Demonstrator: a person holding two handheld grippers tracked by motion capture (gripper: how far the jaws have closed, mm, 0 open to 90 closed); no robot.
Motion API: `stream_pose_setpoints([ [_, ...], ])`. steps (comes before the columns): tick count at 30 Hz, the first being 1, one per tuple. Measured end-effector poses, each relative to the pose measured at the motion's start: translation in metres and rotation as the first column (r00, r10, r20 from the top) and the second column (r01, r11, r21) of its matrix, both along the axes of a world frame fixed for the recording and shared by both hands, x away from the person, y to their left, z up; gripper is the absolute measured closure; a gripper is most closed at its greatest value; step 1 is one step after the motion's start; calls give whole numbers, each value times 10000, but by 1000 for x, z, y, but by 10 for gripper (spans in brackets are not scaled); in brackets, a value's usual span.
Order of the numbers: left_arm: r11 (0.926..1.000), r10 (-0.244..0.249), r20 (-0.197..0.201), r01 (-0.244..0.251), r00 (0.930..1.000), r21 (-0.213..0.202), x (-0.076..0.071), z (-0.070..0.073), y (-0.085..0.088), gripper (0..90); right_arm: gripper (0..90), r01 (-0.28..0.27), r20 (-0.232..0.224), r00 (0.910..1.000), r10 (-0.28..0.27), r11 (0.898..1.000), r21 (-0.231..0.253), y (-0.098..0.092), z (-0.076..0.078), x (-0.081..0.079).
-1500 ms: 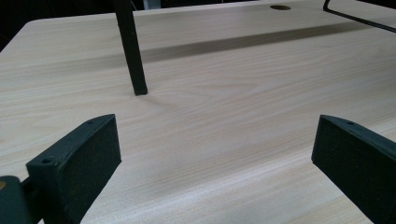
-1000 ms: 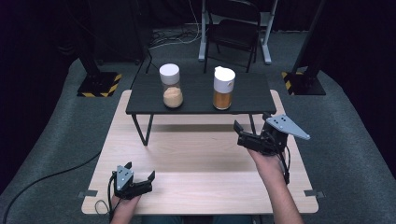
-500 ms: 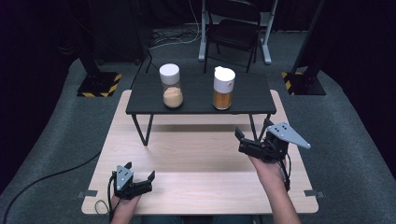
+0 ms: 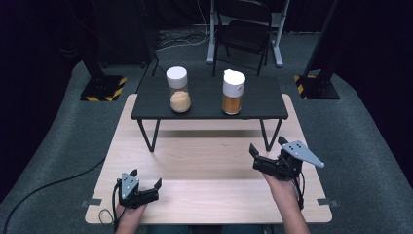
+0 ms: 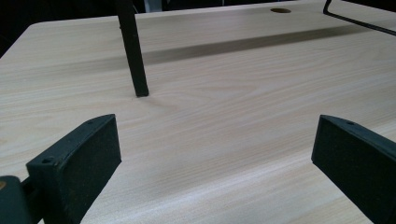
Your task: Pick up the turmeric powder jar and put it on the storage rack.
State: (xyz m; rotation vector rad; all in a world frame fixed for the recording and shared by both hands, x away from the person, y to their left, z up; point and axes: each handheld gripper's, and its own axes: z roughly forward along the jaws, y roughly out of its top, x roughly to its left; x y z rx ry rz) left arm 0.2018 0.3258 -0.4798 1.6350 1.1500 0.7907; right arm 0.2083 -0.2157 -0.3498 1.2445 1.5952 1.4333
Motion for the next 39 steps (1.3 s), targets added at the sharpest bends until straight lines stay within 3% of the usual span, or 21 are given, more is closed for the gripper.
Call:
stream_pose_setpoints([
  [7,10000,13,-39,-13,10000,-5,1,0,0,7,0,162,-169,9997,-166,9996,-236,-3,-14,-1],
  [19,10000,-19,45,19,10000,-23,-1,-1,0,7,0,39,-115,9999,-44,9989,-460,-4,-20,-6],
  [39,10000,-46,9,46,10000,-39,0,0,1,7,0,181,-702,9973,-203,9993,-330,-4,-45,-4],
])
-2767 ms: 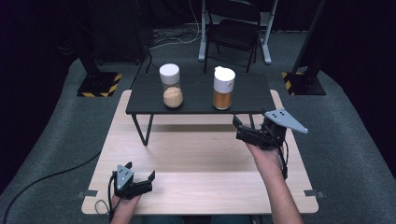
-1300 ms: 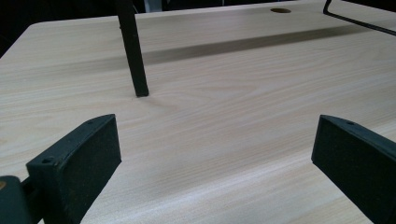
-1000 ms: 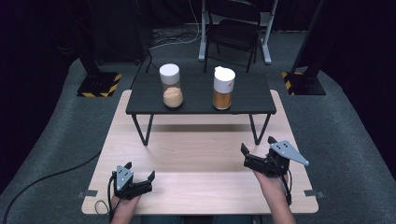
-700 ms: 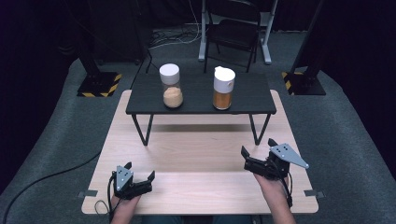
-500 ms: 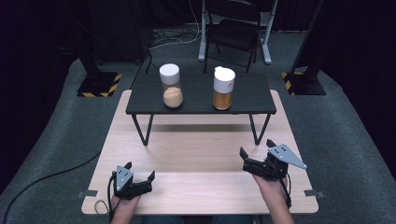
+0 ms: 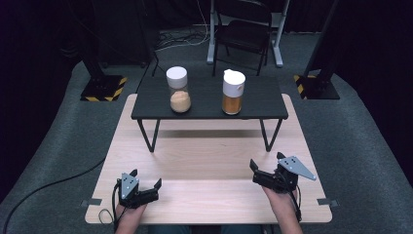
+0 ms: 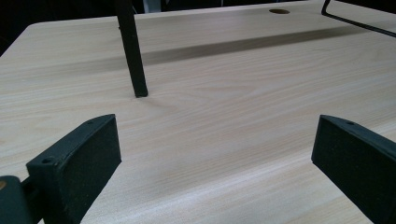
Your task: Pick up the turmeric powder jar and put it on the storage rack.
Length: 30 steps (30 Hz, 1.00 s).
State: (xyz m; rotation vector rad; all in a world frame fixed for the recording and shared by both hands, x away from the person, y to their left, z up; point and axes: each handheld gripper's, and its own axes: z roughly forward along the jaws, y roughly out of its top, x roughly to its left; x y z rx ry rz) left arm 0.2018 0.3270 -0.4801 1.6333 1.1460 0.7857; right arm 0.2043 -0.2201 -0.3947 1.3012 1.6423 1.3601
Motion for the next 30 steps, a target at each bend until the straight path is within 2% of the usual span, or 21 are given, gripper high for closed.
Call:
stream_pose_setpoints([
  [8,10000,27,-11,-27,10000,-21,0,0,0,7,0,502,-285,9983,-508,9986,-188,2,-9,2],
  [11,10000,35,-49,-35,10000,5,0,1,0,7,1,707,-364,9968,-718,9970,-316,4,-16,3],
  [15,9999,81,-71,-82,9999,-64,0,1,0,7,1,925,-523,9942,-936,9954,-237,3,-26,6],
  [23,9999,7,2,-7,10000,-133,-1,-1,2,8,3,1265,-1034,9861,-1302,9911,-420,4,-44,7],
  [30,9999,-11,0,11,10000,-136,-1,-1,2,8,3,1386,-1202,9821,-1448,9886,-588,4,-50,4],
])
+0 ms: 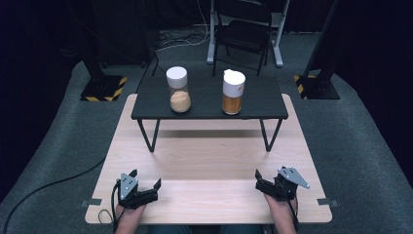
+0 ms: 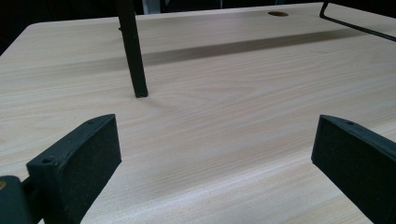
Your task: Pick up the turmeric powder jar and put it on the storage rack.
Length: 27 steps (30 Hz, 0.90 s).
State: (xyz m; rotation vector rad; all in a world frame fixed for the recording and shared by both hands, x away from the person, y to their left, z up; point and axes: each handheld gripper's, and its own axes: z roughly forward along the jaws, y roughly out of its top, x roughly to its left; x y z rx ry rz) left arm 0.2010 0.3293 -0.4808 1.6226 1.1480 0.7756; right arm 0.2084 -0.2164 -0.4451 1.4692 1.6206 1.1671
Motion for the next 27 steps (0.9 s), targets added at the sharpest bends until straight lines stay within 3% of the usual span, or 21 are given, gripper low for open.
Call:
stream_pose_setpoints([
  [9,10000,-8,36,8,10000,12,0,0,0,7,3,141,-251,9996,-146,9997,-213,2,-7,1],
  [20,10000,-4,57,3,10000,13,-1,-1,0,7,0,-32,-919,9958,-4,9993,-386,6,-10,9],
  [27,10000,26,55,-26,10000,-31,-1,-1,0,8,0,-302,-1737,9845,225,9986,-423,5,-3,22],
])
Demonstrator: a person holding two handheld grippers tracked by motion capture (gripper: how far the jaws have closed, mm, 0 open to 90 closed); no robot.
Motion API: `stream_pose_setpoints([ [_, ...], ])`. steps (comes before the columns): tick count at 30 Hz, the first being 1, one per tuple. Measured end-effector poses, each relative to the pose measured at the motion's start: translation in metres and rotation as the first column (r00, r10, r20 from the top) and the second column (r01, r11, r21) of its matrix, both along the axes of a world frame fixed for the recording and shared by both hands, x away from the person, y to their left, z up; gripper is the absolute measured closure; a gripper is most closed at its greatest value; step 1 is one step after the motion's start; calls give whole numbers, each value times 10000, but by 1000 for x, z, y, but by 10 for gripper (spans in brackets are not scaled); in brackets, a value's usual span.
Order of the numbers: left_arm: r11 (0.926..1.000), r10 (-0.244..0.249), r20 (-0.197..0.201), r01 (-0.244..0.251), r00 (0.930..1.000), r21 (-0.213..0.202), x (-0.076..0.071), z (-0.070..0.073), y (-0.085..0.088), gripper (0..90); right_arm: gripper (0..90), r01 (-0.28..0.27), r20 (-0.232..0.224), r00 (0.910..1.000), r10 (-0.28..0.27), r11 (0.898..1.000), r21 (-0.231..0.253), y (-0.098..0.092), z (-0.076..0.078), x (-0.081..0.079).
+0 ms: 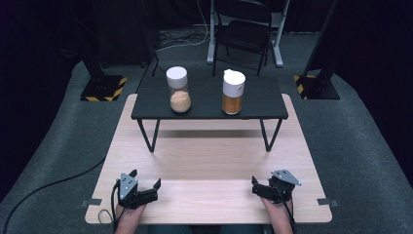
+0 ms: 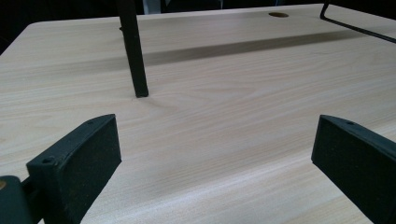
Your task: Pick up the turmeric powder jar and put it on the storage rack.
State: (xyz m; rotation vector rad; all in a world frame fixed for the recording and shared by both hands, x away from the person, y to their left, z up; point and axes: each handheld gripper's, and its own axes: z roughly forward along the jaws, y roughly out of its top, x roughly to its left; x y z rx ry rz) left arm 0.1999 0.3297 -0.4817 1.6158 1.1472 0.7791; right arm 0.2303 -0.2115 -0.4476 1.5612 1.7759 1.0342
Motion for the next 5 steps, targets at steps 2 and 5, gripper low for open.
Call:
stream_pose_setpoints([
  [2,10000,4,9,-4,10000,-2,0,0,0,7,0,-62,-185,9998,59,9999,-147,2,2,3],
  [5,10000,-8,8,8,10000,-45,0,0,1,7,0,-62,-323,9995,54,9997,-247,5,4,6],
])
